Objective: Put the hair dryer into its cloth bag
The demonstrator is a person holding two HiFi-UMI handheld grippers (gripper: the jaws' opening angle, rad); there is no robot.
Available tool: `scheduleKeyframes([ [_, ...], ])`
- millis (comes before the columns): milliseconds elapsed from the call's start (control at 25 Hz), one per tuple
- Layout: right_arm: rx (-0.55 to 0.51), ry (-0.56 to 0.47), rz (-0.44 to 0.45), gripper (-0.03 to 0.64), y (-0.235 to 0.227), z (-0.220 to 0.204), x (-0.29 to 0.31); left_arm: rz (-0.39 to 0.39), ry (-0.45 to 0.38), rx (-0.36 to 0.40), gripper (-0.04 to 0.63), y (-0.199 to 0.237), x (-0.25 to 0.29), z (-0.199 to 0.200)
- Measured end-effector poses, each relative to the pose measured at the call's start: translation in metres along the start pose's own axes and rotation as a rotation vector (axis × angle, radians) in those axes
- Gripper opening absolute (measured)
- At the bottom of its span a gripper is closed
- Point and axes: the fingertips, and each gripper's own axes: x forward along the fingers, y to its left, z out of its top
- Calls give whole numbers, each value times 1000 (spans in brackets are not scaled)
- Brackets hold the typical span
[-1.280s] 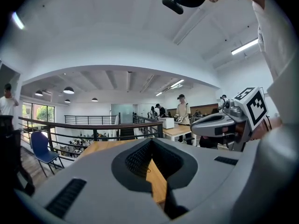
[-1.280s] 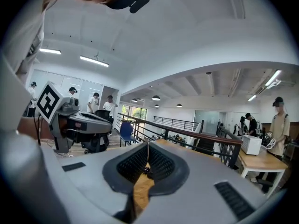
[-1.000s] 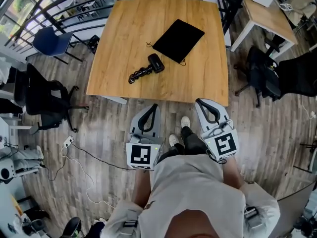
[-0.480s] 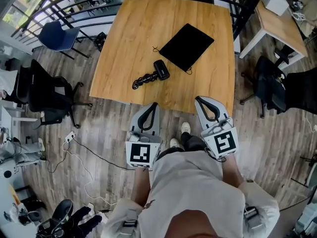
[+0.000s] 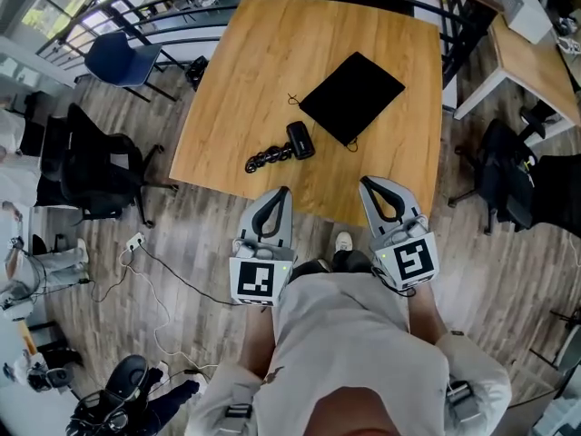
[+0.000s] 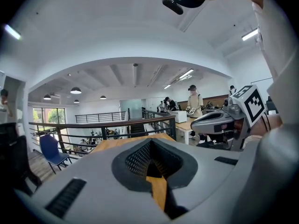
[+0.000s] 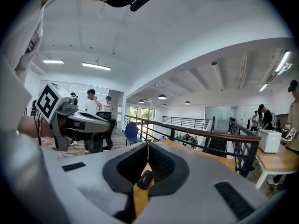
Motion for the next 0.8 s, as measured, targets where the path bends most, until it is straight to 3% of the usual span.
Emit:
scheduleKeyframes([
  [400,14,13,32,21,-20,-10,14,54,31,-22,20,9,11,-12],
  [560,3,29,31,21,-18,-8,29,33,54,-39,20,18,19,-19],
  [800,2,43,-18,21,-24,-2,56,-33,17,-37,20,38,47,-9],
])
